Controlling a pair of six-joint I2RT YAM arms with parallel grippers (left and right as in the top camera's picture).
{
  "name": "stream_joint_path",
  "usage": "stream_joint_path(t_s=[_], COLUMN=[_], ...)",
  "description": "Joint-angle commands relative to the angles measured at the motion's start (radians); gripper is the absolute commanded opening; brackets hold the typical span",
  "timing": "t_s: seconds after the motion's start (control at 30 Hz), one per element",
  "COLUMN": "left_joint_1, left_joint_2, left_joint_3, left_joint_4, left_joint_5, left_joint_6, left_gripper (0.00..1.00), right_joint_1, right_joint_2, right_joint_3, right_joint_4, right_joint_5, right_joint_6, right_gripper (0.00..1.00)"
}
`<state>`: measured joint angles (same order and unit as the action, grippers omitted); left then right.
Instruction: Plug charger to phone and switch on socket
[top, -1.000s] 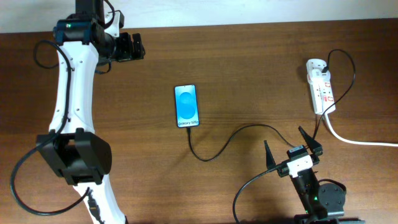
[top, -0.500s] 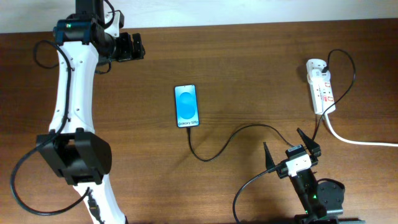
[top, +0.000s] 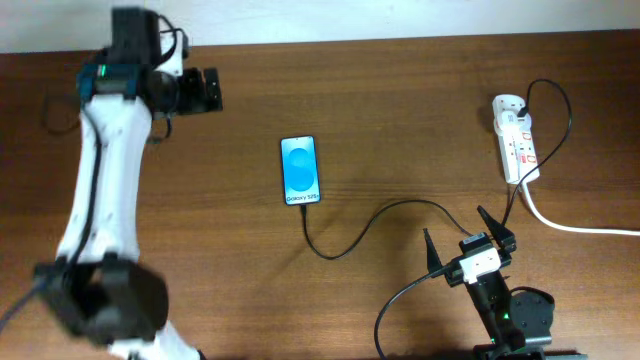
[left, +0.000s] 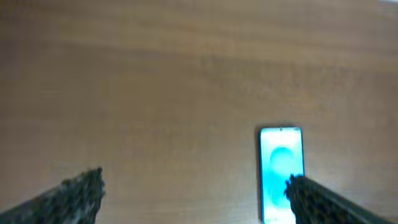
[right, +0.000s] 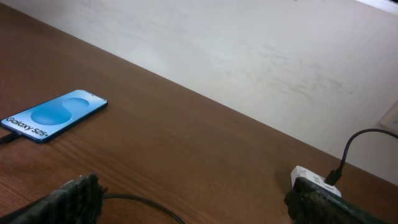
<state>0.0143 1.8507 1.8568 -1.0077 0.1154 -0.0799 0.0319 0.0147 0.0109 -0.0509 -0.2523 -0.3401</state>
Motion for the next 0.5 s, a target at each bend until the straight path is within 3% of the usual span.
stream_joint_path(t_s=[0.0,0.1,0.17,0.27,0.33,0.47], left_joint_1=[0.015,0.014,0.015,0.015,0.014,0.014], left_joint_2=[-0.296,-0.531,-0.691,-0.84,-0.988,-1.203], left_joint_3=[-0.372,-0.727,-0.96,-1.187,-1.392,-1.587], left_joint_4=[0.194,0.42,0.616,0.844,1.033,1.152], left_joint_5=[0.0,0.018,0.092,0.171,0.177,0.177], left_joint_6=[0.026,0.032,0.116,0.21,0.21,0.278], left_gripper=[0.99,0.99,0.99,0.99,0.99,0.99], right_joint_1=[0.007,0.007,0.007,0.007,0.007,0.007], right_joint_2=[-0.008,-0.008,-0.008,-0.008,-0.008,-0.008], right_joint_3=[-0.005,-0.005,-0.005,-0.005,-0.005,-0.005], right_joint_4=[-0.005,-0.005,-0.005,-0.005,-0.005,-0.005], right_joint_5=[0.002,0.002,0.002,0.002,0.002,0.002], right_joint_6=[0.008,0.007,0.008,0.008,0.008,0.008], right_gripper=[0.98,0.98,0.98,0.98,0.98,0.98])
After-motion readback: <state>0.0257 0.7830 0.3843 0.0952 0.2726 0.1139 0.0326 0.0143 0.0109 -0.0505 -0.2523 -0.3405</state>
